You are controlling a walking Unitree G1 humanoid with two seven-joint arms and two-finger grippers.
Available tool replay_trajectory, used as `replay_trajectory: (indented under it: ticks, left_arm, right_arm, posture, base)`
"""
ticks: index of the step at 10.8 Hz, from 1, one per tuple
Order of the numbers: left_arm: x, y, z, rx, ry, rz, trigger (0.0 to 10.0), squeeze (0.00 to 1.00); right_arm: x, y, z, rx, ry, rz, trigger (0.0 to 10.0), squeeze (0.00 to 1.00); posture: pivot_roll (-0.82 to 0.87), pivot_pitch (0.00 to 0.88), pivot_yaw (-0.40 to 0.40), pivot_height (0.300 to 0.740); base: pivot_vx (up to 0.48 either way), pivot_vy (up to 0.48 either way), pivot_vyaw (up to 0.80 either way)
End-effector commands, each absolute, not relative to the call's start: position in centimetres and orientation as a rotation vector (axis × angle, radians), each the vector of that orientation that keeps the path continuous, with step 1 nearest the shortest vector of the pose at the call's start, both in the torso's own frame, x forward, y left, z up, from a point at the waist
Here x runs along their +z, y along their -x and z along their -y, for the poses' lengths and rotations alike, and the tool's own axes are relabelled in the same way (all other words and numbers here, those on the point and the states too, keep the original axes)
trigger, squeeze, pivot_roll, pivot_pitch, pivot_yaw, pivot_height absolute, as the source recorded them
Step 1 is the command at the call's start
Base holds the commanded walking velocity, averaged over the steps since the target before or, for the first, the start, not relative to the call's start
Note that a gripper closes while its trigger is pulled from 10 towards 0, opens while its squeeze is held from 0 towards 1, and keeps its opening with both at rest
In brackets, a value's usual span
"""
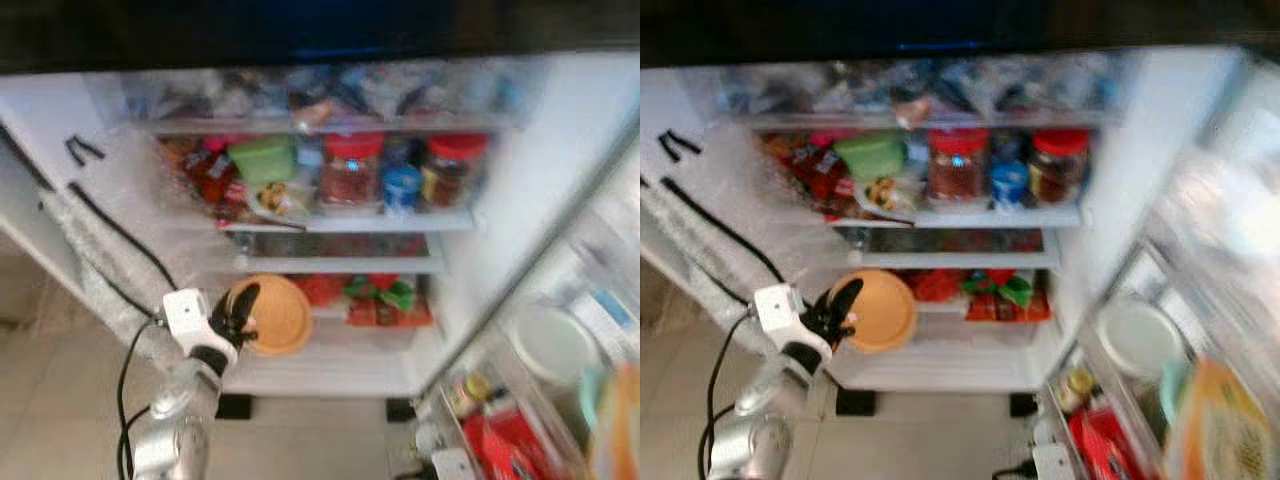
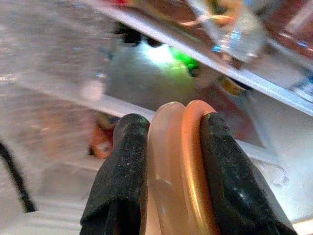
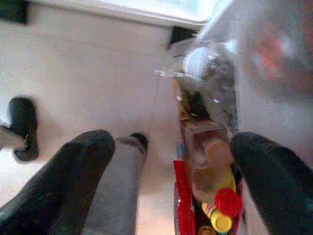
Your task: Restocking fridge
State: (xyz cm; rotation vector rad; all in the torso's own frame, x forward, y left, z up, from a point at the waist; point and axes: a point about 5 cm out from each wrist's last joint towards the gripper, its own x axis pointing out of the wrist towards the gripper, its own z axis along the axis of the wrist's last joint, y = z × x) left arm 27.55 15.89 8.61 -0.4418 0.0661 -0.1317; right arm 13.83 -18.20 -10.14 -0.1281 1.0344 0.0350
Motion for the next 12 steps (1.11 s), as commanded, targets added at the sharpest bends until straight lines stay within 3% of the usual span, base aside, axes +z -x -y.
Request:
replay_trajectory:
  ticks: [1, 9, 12]
  left_arm:
    - [8.12, -27.3, -16.28, -0.107, 0.459, -0.078, 10.0, 0.0]
    - [7.89, -27.24, -15.73, -0.125, 0.476, -0.087, 10.0, 0.0]
    - [7.35, -26.99, -16.06, -0.091, 0.51, -0.1, 10.0, 0.0]
  right_arm:
    - [-10.13, -13.94, 17.97, 0.031, 0.117, -1.031, 10.0, 0.0]
    - [-9.97, -14.45, 17.94, 0.032, 0.109, -1.024, 10.0, 0.0]
    - [-10.08, -14.16, 17.85, 0.035, 0.105, -1.03, 10.0, 0.0]
  posture:
    - [-0.15, 0.111, 0.012, 0.74]
    - [-0.16, 0.103, 0.015, 0.74]
    - [-0.16, 0.112, 0.015, 0.74]
  base:
    - [0.281, 0.0, 0.0]
    - [0.279, 0.0, 0.0]
    - [0.0, 0.0, 0.0]
